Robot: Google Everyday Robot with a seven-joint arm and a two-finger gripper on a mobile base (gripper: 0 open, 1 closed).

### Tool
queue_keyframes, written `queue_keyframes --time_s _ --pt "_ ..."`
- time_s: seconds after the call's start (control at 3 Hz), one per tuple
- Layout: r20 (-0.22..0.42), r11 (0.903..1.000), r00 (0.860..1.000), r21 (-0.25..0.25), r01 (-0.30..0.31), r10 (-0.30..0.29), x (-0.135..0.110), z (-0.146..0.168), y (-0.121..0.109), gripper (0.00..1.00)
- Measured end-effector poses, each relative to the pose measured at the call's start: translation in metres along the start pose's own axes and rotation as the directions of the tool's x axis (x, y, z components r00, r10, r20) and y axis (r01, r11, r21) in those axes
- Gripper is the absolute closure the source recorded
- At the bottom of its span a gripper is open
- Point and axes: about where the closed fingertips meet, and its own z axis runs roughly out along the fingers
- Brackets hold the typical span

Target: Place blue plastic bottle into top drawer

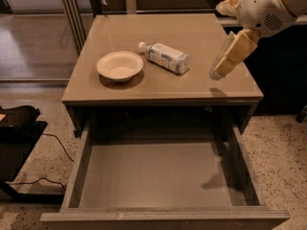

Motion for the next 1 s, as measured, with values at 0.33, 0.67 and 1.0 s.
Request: queue_keyframes --time_s 0.33,0.67,1.0 --pt "0.035 0.9999 0.999 -0.003 -0.016 0.017 -0.001 0.014 -0.01 0.0" --pt "0.098 0.9982 0.993 -0.014 -0.059 0.06 -0.007 0.05 -0.034 0.0" --pt "0.14 0.9928 0.983 -0.023 -0.118 0.12 -0.01 0.088 -0.06 0.0"
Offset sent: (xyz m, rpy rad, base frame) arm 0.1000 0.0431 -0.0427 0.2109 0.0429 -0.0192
